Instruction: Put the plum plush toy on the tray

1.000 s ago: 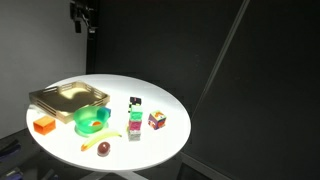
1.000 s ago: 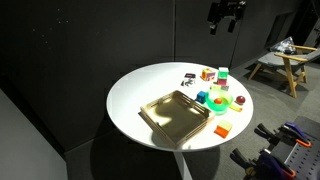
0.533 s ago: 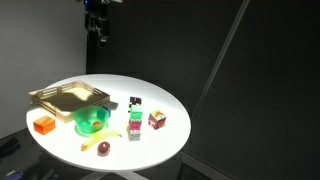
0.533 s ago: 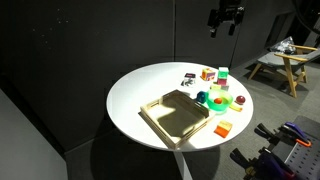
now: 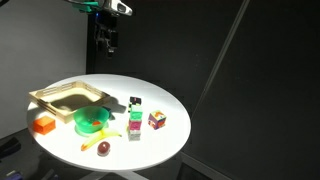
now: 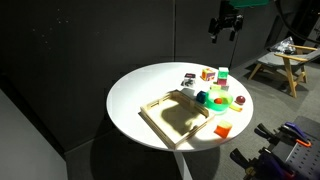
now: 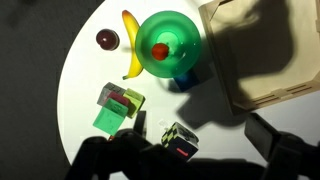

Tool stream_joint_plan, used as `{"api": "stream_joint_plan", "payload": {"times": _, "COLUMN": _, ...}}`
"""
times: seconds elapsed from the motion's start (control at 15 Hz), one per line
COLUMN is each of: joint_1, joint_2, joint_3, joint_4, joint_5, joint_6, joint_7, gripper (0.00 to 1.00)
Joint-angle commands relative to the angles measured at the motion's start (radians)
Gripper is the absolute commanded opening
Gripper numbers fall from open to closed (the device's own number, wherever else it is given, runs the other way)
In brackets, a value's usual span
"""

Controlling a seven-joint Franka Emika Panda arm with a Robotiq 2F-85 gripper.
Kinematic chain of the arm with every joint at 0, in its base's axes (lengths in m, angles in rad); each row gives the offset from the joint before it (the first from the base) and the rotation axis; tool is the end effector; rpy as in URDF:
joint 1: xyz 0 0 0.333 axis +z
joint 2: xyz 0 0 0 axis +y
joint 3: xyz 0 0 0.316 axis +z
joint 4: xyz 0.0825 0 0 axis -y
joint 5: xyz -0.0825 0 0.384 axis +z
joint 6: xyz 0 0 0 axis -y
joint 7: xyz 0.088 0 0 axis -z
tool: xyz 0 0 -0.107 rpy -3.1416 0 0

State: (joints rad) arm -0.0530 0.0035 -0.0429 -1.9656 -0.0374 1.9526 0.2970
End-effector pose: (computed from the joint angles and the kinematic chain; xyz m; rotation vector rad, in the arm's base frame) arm 0.5530 -0.0557 0.4674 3.0498 -0.5844 -0.0201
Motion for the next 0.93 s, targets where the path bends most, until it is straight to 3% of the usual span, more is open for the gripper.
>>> {"api": "stream_joint_plan", "payload": {"times": 0.0, "joint_1": -0.012, "joint_2": -0.007, "joint_3": -0.021, "joint_4": 0.008, "joint_5": -0.032, "joint_6": -0.001, "joint_7": 0.056, "gripper": 1.0}}
{"api": "stream_joint_plan", "payload": {"times": 0.87, "joint_1": -0.077, "joint_2": -0.08, "joint_3": -0.085, "joint_4": -0.075, "joint_5": -0.018, "joint_6": 0.045, "joint_7": 0.189, "gripper": 1.0}}
